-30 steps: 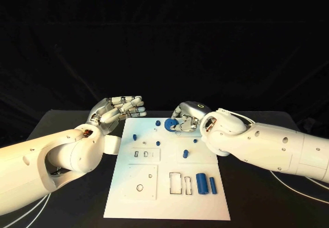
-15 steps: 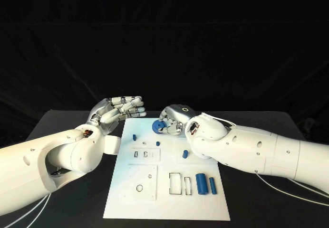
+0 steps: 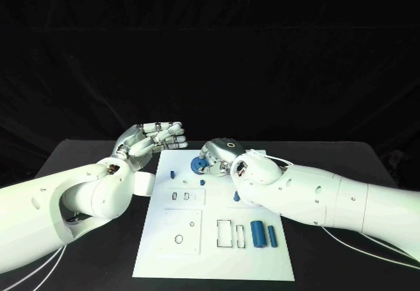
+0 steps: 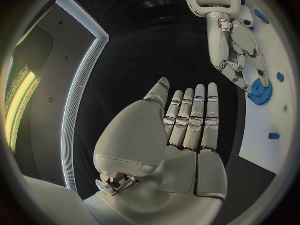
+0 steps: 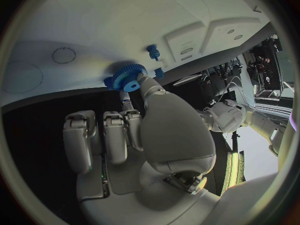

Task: Assemble the parts on the task board

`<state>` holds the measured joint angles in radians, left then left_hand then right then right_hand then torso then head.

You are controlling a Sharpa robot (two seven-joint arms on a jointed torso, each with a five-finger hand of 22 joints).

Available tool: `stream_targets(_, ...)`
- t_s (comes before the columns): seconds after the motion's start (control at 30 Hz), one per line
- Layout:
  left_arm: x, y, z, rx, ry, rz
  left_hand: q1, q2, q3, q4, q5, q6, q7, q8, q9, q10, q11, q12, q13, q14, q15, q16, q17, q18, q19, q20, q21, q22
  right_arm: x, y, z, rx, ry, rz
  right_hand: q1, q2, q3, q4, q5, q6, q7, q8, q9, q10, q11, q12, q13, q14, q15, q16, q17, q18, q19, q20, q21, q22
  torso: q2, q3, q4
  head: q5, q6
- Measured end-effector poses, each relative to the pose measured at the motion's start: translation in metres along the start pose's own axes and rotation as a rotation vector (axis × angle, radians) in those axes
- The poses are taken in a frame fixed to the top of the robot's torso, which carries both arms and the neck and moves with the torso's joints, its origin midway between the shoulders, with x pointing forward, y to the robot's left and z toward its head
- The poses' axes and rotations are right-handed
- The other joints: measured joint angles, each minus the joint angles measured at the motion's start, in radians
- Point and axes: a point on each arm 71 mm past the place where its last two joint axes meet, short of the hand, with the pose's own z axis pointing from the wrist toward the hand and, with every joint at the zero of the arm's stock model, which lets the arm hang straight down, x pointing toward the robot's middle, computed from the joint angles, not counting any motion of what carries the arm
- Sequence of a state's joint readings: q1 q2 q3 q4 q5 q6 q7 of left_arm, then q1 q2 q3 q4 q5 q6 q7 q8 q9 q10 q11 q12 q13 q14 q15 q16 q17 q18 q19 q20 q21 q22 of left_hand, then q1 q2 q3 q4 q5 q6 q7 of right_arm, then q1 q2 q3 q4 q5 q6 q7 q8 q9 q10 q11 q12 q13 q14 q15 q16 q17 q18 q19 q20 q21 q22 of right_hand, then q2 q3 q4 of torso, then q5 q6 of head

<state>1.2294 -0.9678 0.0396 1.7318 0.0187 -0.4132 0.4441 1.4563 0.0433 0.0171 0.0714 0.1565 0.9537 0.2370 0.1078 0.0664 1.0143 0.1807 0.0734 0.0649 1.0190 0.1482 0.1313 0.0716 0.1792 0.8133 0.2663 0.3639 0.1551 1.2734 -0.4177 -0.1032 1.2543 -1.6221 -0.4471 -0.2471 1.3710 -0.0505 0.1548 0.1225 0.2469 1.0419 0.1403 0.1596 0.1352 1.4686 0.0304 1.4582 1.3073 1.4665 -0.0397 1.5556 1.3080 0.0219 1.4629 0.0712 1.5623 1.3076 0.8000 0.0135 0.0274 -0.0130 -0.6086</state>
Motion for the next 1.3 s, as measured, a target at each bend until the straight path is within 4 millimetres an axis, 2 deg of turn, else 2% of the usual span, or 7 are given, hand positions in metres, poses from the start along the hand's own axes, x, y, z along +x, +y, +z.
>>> stream_targets(0.27,0.0000,0.0000,0.0000,0.000,0.000,0.000,0.000,0.000,0.000,0.000,0.000,0.000,0.000,0.000,0.000,0.000,0.000,0.000,0.000,0.000,0.000,0.000,0.000,0.000,0.000,0.000,0.000,0.000,0.0012,0.0021,0.0023,-0.002,-0.009,-0.002,-0.003,-0.003,0.000,0.000,0.001,0.000,0.000,-0.002,0.000,0.000,0.000,-0.008,0.000,0.000,0.000,0.000,0.000,0.000,0.000,0.000,0.000,0.000,0.000,0.0002,-0.0005,0.001,-0.001)
stream_targets(0.33,0.0000,0.0000,0.0000,-0.001,0.000,0.000,0.000,0.000,0.000,0.000,0.000,0.000,0.000,0.000,0.000,0.000,0.000,0.000,0.000,0.000,0.000,0.000,0.000,0.000,0.000,0.000,0.000,0.000,0.0015,0.0023,0.0029,-0.002,-0.011,-0.003,-0.013,-0.013,0.009,0.001,-0.003,-0.008,-0.008,-0.021,0.000,-0.004,0.004,-0.025,0.000,0.000,0.000,0.000,0.000,0.000,0.000,0.000,0.000,0.000,0.000,0.0002,-0.0006,0.001,-0.001)
stream_targets(0.37,0.0000,0.0000,0.0000,-0.001,0.000,0.000,0.000,0.000,0.000,0.000,0.000,0.000,0.000,0.000,0.000,0.000,0.000,0.000,0.000,0.000,0.000,0.000,0.000,0.000,0.000,0.000,0.000,0.000,0.0018,0.0023,0.0030,-0.001,-0.012,-0.002,-0.017,-0.017,0.014,0.001,-0.021,-0.017,-0.010,-0.036,0.006,-0.013,0.013,-0.036,0.000,-0.001,0.007,0.000,0.000,0.000,0.000,0.000,0.000,0.000,0.000,0.0002,-0.0009,0.001,-0.001)
stream_targets(0.47,0.0000,0.0001,0.0000,-0.001,0.000,0.000,0.000,0.000,0.000,0.000,0.000,0.000,0.000,0.000,0.000,0.000,0.000,0.000,0.000,0.000,0.000,0.000,0.000,0.000,0.000,0.000,0.000,0.000,0.0029,0.0022,0.0031,0.000,-0.013,-0.002,-0.030,-0.013,0.017,0.006,-0.063,-0.047,0.004,-0.061,0.007,-0.025,0.025,-0.050,0.000,0.000,0.018,0.000,0.000,0.000,0.004,0.008,0.000,0.000,0.000,0.0002,-0.0010,0.000,0.000)
stream_targets(0.63,-0.0002,0.0001,0.0000,-0.002,0.000,0.000,0.000,0.000,0.000,0.000,0.000,0.000,0.000,-0.004,0.000,0.001,0.001,0.000,0.000,0.000,0.000,-0.003,0.000,0.000,0.000,0.000,0.000,0.000,0.0031,0.0027,0.0039,0.001,-0.015,0.001,-0.042,-0.018,0.015,0.004,-0.073,-0.069,0.016,-0.086,-0.005,-0.036,0.036,-0.068,0.001,0.000,0.025,0.000,0.000,0.000,0.004,0.015,-0.004,0.000,-0.001,0.0001,-0.0006,-0.002,0.002)
stream_targets(0.87,-0.0011,0.0002,0.0002,-0.003,-0.003,0.001,0.000,0.000,0.000,0.000,0.000,0.000,0.000,-0.004,0.000,0.004,0.004,0.000,0.000,0.000,0.000,-0.004,0.000,0.000,0.000,0.000,0.000,-0.001,0.0033,0.0019,0.0044,0.005,-0.014,0.001,-0.053,-0.028,0.015,0.004,-0.079,-0.082,0.021,-0.092,-0.008,-0.043,0.043,-0.078,0.001,0.000,0.033,0.000,0.000,0.000,0.004,0.022,-0.008,0.000,-0.001,0.0002,-0.0001,-0.002,0.003)
stream_targets(1.3,-0.0021,0.0005,0.0004,-0.005,-0.005,0.002,0.000,0.000,0.000,0.000,0.000,0.000,0.000,-0.004,0.000,0.004,0.004,0.000,0.000,0.000,0.000,-0.004,0.000,0.000,0.000,0.000,0.000,-0.001,0.0009,-0.0055,-0.0042,0.011,-0.007,0.015,-0.062,-0.038,0.005,0.009,-0.078,-0.081,0.016,-0.091,-0.007,-0.043,0.043,-0.074,0.001,0.000,0.033,0.000,0.000,0.000,0.000,0.026,-0.008,0.000,-0.001,0.0003,-0.0003,0.001,0.003)
